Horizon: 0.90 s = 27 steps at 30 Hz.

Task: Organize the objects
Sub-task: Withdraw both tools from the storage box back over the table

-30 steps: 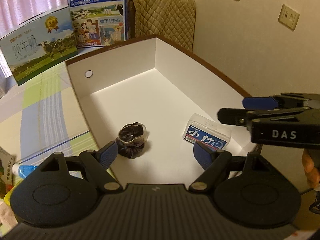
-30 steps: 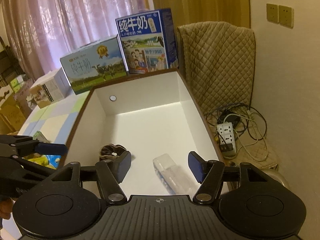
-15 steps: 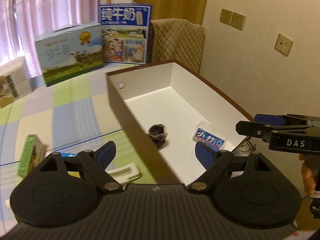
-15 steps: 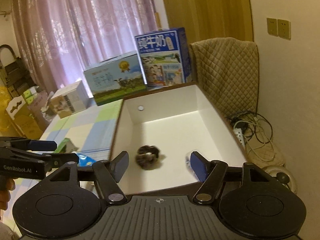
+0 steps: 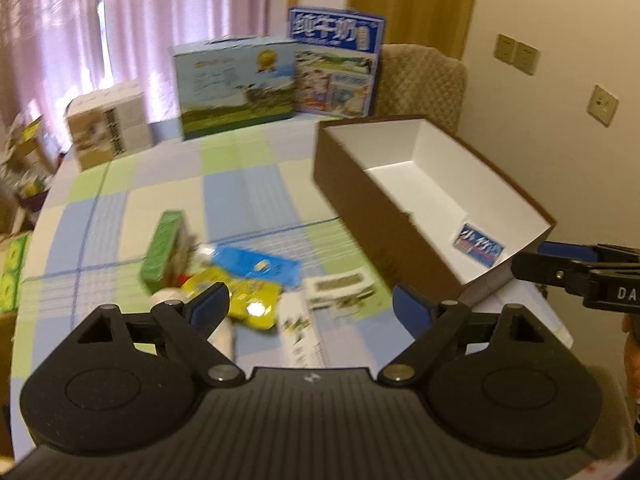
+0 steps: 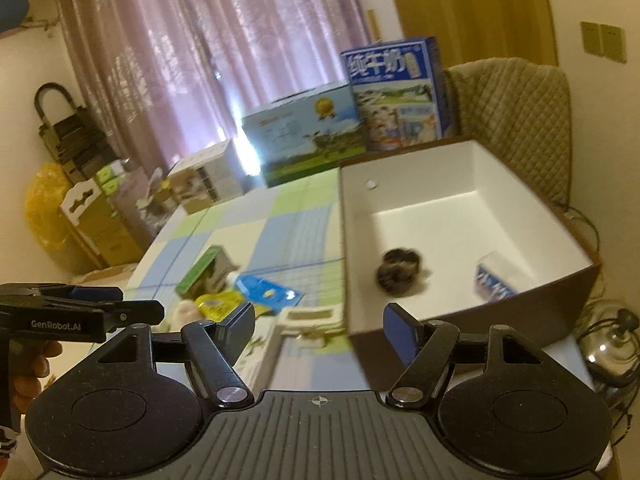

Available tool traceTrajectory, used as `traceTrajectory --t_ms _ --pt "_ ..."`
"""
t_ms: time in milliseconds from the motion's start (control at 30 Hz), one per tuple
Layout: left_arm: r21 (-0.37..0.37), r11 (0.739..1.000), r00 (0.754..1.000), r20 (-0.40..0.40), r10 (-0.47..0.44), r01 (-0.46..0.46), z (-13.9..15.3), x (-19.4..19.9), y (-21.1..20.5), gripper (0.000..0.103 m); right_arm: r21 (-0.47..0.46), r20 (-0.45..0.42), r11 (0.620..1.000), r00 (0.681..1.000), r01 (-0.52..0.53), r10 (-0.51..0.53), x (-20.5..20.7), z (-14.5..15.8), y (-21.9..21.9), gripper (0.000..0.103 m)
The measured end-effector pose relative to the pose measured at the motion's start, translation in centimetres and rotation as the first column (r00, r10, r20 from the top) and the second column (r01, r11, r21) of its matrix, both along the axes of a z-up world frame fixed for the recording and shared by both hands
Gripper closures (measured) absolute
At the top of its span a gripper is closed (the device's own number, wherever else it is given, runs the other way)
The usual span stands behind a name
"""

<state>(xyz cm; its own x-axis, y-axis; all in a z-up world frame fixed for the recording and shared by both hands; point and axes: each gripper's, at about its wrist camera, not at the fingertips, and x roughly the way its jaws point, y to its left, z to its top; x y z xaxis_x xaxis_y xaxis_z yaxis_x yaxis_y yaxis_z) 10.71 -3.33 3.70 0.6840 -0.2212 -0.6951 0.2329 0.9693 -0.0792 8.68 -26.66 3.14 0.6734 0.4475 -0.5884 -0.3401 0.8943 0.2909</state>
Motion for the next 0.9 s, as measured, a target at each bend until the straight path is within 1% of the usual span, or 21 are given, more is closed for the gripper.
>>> traceTrajectory --t_ms 267,400,600,700,833,900 --pt "-0.009 0.997 0.995 -0.059 0.079 -0.080 -2.1 -1.6 4.0 0.017 -0.021 -0.050 0.999 0.998 -0.042 0.041 -0.4 -2.4 2.8 0.035" --pt "-0.013 0.994 0.989 -0.097 0.108 -0.110 -3.6 -1.9 4.8 0.017 -0.048 -0.059 0.997 0.997 -0.054 0.051 -0.7 -3.7 3.9 0.035" --pt "-0.012 0.992 0.982 -0.143 0.126 -0.129 -5.8 -1.9 4.6 0.017 -0.079 -0.076 0.996 0.997 -0.038 0.032 -0.8 -5.6 4.6 0.035" --pt "-0.010 0.993 0.981 -0.158 0.116 -0.119 -6.7 -1.7 3.8 0.017 -0.092 -0.086 0.995 0.996 -0.023 0.015 -0.8 -6.4 4.6 0.035" --pt "-0.002 0.995 0.982 -0.164 0.094 -0.095 -7.9 -1.1 2.5 0.018 -0.085 -0.107 0.996 0.994 0.000 -0.009 -0.5 -7.5 4.0 0.035" --pt "0.005 0.996 0.982 -0.167 0.086 -0.086 -8.5 -0.7 1.9 0.021 -0.082 -0.115 0.997 0.993 0.013 -0.022 -0.3 -7.8 3.6 0.035"
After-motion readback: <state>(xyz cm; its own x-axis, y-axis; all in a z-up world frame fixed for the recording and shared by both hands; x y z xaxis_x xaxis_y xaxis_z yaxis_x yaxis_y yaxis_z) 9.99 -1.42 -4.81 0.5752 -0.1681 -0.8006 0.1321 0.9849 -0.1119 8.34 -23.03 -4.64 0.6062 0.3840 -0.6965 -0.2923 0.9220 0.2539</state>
